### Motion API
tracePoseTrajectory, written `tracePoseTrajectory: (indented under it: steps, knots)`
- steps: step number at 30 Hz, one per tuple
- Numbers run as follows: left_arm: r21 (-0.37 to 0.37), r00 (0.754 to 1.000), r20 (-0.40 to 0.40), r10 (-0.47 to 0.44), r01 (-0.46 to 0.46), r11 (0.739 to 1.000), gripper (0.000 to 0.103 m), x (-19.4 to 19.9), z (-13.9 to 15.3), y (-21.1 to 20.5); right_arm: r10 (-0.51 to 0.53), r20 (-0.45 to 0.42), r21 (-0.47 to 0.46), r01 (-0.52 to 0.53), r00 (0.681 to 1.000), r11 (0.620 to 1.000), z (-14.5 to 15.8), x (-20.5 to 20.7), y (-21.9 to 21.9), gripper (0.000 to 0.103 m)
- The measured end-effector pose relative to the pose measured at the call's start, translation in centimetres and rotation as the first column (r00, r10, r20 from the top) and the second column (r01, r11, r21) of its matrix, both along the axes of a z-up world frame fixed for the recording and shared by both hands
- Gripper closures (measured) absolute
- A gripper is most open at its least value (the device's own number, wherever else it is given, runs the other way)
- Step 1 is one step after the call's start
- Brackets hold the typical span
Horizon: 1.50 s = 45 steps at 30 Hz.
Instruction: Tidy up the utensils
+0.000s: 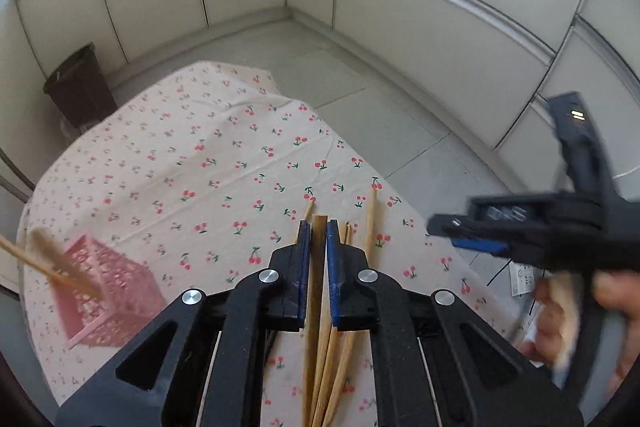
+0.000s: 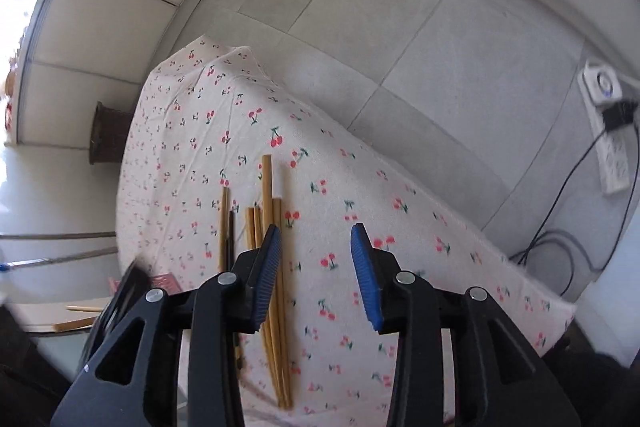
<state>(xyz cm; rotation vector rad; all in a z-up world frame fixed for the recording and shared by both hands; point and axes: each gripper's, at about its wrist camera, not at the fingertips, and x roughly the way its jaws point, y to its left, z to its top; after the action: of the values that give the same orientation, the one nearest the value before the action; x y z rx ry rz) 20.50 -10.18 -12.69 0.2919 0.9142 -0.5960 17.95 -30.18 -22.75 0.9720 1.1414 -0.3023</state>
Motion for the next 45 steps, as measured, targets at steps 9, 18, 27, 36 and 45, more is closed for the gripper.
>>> tracePoseTrajectory:
  steps: [9,18,27,36,45]
  knots:
    - [-0.188,0.971,0.126,0.205,-0.180,0.966,0.096,-8.3,6.1,10.3,0.002,-0.006,-0.093,-0.003,1.000,0.996,-1.0,4.5,3.2,0.065]
    - [-0.234,0.951,0.184,0.250,-0.204,0.951,0.096,-10.8,7.3,13.6,0.130,-0.046,-0.359,-0.138,0.990,0.923,-2.6,8.3,7.3,0.082]
    - [-0.284,0.933,0.207,0.294,-0.230,0.931,0.096,-11.4,8.9,15.8,0.179,0.069,-0.314,-0.149,0.981,0.938,-1.3,6.2,7.8,0.095]
    - [-0.305,0.915,0.238,0.325,-0.247,0.920,0.096,-12.9,9.9,16.6,0.306,0.272,-0.278,-0.230,0.913,0.933,7.0,0.5,10.0,0.095]
    - [-0.344,0.880,0.229,0.416,-0.326,0.881,0.096,-13.3,10.5,19.1,0.374,0.385,-0.292,-0.273,0.844,0.917,12.7,-4.6,10.8,0.095]
